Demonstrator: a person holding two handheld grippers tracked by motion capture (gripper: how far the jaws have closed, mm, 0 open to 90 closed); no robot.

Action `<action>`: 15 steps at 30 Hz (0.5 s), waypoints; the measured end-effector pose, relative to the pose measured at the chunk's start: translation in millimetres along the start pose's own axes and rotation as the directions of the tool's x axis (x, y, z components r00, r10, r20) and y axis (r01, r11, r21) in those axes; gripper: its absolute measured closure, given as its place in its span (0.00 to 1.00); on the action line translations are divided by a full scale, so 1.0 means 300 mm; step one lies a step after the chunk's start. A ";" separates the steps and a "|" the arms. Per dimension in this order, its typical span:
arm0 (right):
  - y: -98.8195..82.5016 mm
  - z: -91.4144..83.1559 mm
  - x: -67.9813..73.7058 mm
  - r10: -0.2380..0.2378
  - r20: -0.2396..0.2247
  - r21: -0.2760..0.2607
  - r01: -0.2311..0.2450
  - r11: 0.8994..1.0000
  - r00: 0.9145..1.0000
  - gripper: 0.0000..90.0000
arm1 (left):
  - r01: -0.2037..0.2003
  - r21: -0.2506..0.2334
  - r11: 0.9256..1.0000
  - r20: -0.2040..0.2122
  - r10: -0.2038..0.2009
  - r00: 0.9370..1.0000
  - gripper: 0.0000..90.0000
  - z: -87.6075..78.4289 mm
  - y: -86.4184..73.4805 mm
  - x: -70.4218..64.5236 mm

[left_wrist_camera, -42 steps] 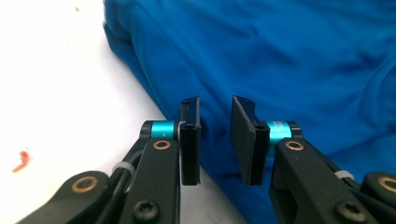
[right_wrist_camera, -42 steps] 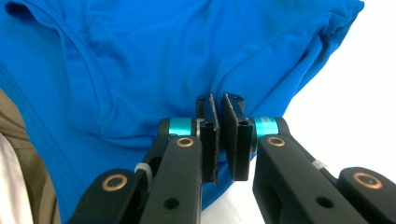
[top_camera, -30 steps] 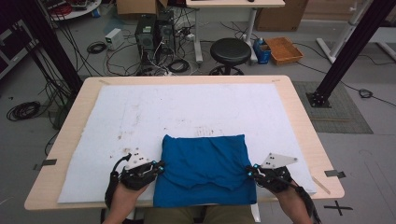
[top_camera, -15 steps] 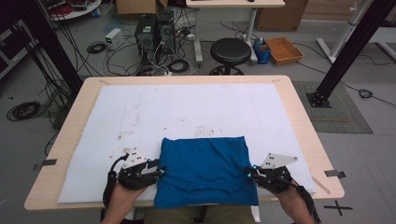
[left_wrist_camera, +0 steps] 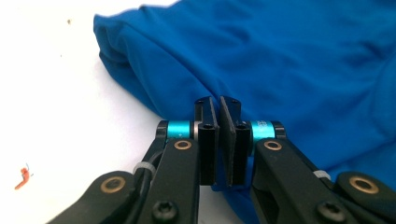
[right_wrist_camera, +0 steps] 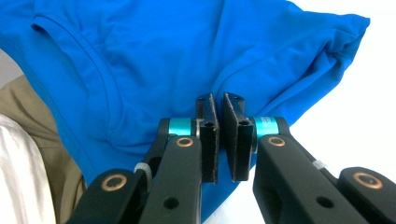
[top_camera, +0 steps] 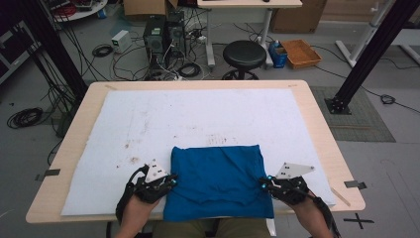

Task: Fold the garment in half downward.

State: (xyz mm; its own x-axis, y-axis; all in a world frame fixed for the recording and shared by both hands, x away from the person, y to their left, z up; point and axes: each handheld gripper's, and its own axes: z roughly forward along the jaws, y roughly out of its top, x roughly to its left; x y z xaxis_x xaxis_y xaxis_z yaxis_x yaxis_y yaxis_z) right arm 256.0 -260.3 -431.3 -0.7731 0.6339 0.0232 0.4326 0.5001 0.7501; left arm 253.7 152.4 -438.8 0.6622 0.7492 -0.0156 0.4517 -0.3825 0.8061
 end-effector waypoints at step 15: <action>0.005 0.003 0.001 -0.003 0.002 -0.011 0.003 1.000 1.000 0.95 | 0.126 -0.112 0.986 0.068 -0.119 0.991 0.95 -0.036 0.016 0.046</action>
State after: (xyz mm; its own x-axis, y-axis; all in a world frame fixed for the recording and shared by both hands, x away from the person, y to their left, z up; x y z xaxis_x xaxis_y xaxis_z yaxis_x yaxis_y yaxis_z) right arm 256.8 -259.1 -430.8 -0.7734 0.6336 0.0190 0.4250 0.4961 0.7571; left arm 258.4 166.8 -428.8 0.6425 0.7512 -0.1517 0.4616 -0.2214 0.8590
